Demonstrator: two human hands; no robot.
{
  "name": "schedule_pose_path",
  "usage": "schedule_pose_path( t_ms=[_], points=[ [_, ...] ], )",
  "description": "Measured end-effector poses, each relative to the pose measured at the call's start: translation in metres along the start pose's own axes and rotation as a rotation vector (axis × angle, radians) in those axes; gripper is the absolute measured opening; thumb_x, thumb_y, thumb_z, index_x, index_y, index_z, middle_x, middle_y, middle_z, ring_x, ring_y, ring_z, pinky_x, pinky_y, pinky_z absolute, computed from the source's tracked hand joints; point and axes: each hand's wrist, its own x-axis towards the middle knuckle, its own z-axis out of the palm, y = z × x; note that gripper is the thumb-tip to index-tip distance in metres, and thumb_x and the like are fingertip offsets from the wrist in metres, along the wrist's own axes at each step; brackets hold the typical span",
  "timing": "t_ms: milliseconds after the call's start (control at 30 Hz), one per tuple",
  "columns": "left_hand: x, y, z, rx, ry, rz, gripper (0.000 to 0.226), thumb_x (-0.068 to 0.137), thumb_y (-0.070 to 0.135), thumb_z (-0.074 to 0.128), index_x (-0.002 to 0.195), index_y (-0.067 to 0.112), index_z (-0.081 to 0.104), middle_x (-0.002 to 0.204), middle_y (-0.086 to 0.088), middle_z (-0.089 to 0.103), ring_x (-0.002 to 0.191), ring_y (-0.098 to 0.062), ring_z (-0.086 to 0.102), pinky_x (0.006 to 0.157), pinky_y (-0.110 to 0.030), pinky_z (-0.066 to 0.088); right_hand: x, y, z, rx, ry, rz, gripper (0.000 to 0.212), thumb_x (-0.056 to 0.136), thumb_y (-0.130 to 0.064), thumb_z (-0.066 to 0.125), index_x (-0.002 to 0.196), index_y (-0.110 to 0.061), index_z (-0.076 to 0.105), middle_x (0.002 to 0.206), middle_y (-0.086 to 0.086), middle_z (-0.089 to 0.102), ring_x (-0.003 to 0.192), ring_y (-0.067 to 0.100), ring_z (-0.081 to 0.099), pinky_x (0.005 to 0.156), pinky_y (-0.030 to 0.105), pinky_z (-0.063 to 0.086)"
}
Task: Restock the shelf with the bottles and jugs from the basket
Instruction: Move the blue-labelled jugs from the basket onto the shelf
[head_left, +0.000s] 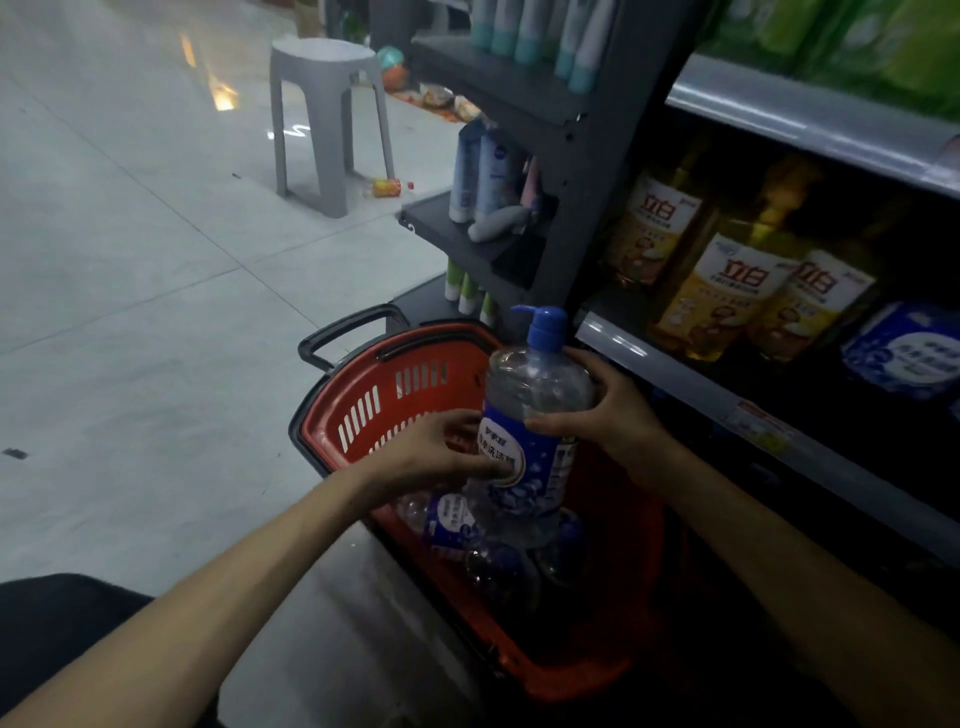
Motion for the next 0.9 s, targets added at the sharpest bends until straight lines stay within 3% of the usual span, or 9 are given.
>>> schedule_pose_path(
  t_ms=[67,133,233,333,400,500,667,800,900],
  points=[
    [0.001,0.02,0.004,-0.127,-0.101,0.0,0.058,0.077,0.035,0.085,0.13,0.035,0.061,0.118,0.01,0.073,0.109,-0.009,0.071,0.093,-0.034,0.058,-0.013,-0.022,-0.016,0.01,-0.011,-0.006,0.086,0.062,-0.012,0.093,0.135,-0.033,0.054,0.124,-0.009,0.068,0.109,0.004,0.067,0.079,0.02,0.059],
    [0.001,0.037,0.014,-0.251,-0.203,0.031,0.057,0.078,0.027,0.084,0.129,0.033,0.061,0.12,0.006,0.074,0.111,-0.015,0.072,0.094,-0.038,0.057,-0.025,-0.037,-0.031,0.041,-0.02,-0.015,0.087,0.061,-0.015,0.093,0.136,-0.032,0.053,0.125,-0.007,0.07,0.11,0.005,0.068,0.085,0.026,0.06],
    [0.0,0.058,0.042,-0.443,-0.262,0.048,0.055,0.085,0.01,0.08,0.135,0.022,0.058,0.125,-0.006,0.073,0.114,-0.028,0.071,0.096,-0.048,0.058,-0.043,-0.052,-0.046,0.081,0.062,-0.02,0.079,0.065,-0.012,0.092,0.133,-0.028,0.055,0.116,-0.003,0.073,0.102,0.006,0.072,0.079,0.028,0.061],
    [0.002,0.076,0.073,-0.65,-0.251,0.039,0.05,0.087,0.001,0.076,0.134,0.008,0.06,0.124,-0.017,0.072,0.107,-0.032,0.073,0.081,-0.039,0.062,-0.058,-0.056,-0.052,0.171,0.214,-0.03,0.056,0.073,-0.018,0.087,0.122,-0.026,0.06,0.109,-0.002,0.074,0.09,0.008,0.075,0.068,0.025,0.06],
    [0.003,0.088,0.09,-0.722,-0.202,0.031,0.052,0.081,0.0,0.079,0.13,0.004,0.062,0.12,-0.018,0.074,0.107,-0.033,0.074,0.082,-0.038,0.062,-0.069,-0.055,-0.059,0.223,0.246,-0.026,0.055,0.074,-0.029,0.082,0.124,-0.024,0.061,0.114,0.005,0.074,0.092,0.017,0.076,0.069,0.029,0.061],
    [0.008,0.102,0.106,-0.722,-0.135,0.07,0.059,0.075,0.001,0.085,0.129,0.004,0.064,0.117,-0.015,0.076,0.108,-0.032,0.074,0.092,-0.043,0.06,-0.086,-0.057,-0.075,0.19,0.185,-0.031,0.053,0.08,-0.033,0.076,0.13,-0.025,0.06,0.119,0.003,0.074,0.101,0.021,0.074,0.078,0.035,0.062],
    [0.025,0.121,0.117,-0.723,-0.023,0.141,0.065,0.066,0.01,0.09,0.126,0.006,0.065,0.118,-0.013,0.076,0.105,-0.03,0.075,0.091,-0.043,0.06,-0.108,-0.046,-0.106,0.029,0.181,-0.002,0.059,0.075,-0.032,0.08,0.13,-0.03,0.058,0.118,-0.007,0.073,0.105,0.011,0.072,0.076,0.024,0.059],
    [0.029,0.138,0.126,-0.666,0.008,0.203,0.053,0.073,0.003,0.088,0.122,0.007,0.066,0.112,-0.01,0.078,0.103,-0.027,0.076,0.089,-0.041,0.061,-0.125,-0.038,-0.132,-0.035,0.104,-0.042,0.065,0.079,-0.013,0.083,0.135,-0.03,0.054,0.125,-0.017,0.07,0.114,0.005,0.067,0.084,0.022,0.057],
    [0.031,0.146,0.138,-0.584,-0.008,0.263,0.06,0.071,0.005,0.091,0.125,0.012,0.064,0.113,-0.006,0.078,0.105,-0.025,0.075,0.092,-0.043,0.06,-0.135,-0.033,-0.142,-0.094,0.1,-0.072,0.08,0.077,-0.005,0.087,0.143,-0.025,0.047,0.131,-0.018,0.066,0.118,0.004,0.064,0.088,0.02,0.055]
  ],
)
